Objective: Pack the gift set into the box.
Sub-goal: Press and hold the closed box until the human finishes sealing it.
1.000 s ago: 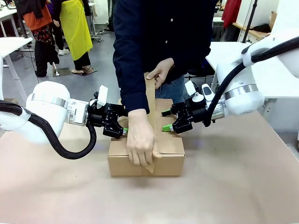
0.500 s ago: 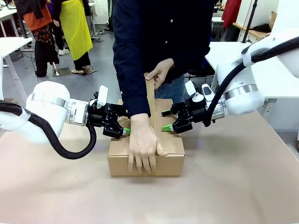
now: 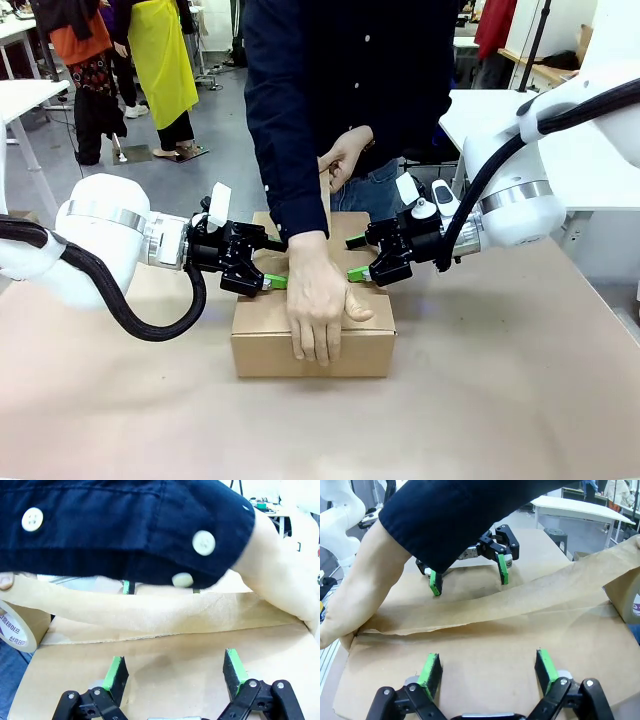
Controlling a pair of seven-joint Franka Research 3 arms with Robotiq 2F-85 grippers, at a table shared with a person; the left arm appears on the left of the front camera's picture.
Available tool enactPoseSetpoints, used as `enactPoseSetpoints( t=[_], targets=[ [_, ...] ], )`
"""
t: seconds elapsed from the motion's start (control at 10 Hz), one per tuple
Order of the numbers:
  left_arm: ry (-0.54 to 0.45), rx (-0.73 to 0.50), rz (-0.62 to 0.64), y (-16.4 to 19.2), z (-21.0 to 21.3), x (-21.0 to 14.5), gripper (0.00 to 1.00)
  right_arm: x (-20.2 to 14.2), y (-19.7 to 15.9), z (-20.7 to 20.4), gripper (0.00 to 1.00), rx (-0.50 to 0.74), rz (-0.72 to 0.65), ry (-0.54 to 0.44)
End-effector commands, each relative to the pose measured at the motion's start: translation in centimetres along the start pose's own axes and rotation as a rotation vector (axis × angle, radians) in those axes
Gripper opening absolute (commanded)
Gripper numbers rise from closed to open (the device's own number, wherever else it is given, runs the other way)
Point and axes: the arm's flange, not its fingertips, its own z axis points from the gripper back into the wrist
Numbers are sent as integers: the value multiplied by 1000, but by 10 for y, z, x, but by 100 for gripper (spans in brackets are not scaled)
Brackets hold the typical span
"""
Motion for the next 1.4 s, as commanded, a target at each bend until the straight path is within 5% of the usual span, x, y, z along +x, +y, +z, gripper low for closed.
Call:
enactPoseSetpoints(
  t=[0.0, 1.3],
  targets=[
    [-3, -12, -4, -1, 0, -3, 100, 0, 0, -1, 100, -2, 3, -1],
    [-3, -12, -4, -1, 0, -3, 100, 0, 0, -1, 100, -2, 3, -1]
  ],
)
